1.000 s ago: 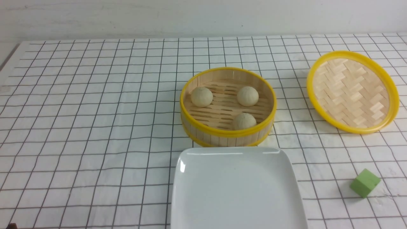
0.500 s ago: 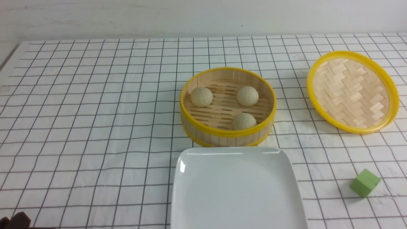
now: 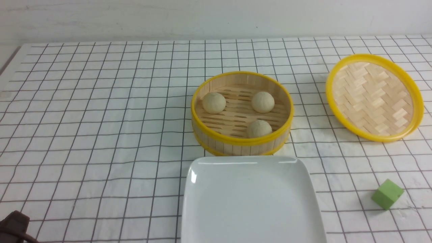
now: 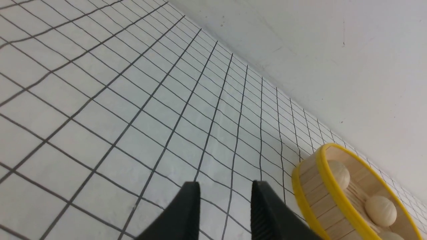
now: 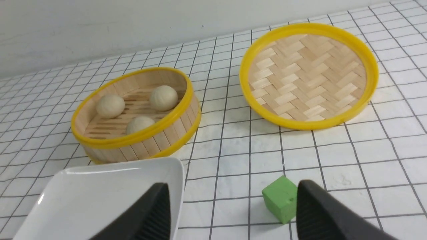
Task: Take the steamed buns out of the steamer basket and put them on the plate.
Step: Use the right arm to grab the steamed stuffed bun that is closest to it
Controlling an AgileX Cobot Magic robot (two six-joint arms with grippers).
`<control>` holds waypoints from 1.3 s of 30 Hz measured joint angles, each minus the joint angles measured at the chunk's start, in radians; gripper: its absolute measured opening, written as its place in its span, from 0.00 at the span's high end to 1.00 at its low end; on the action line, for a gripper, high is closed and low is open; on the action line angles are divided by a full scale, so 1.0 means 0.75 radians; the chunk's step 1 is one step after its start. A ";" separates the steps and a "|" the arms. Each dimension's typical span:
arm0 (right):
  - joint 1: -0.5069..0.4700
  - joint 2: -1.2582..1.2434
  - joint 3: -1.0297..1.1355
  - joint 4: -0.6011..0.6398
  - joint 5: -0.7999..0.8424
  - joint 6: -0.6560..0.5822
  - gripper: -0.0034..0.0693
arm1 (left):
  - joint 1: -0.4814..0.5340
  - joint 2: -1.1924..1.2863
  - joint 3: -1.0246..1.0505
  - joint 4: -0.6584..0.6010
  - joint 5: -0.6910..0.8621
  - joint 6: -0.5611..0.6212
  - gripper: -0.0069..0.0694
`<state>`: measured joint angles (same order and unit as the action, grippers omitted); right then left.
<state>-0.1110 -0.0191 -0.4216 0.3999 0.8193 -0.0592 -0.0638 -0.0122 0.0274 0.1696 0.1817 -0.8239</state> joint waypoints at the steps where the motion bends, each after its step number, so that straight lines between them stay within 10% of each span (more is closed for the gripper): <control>1: 0.000 0.000 0.000 0.000 0.002 -0.001 0.27 | 0.000 0.000 0.000 -0.004 -0.003 -0.001 0.55; 11: 0.000 0.029 -0.027 0.103 0.131 -0.201 0.27 | -0.163 0.000 -0.048 -0.089 0.097 0.068 0.37; 22: 0.000 0.363 -0.198 0.287 0.128 -0.537 0.27 | -0.404 0.000 -0.348 -0.074 0.312 0.331 0.46; 39: 0.000 0.487 -0.269 0.592 0.081 -0.796 0.27 | -0.414 0.470 -0.926 -0.071 0.748 0.780 0.47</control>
<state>-0.1110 0.3464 -0.6230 0.8437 0.8799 -0.6565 -0.3743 0.3402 -0.6668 0.1162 0.7425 -0.2388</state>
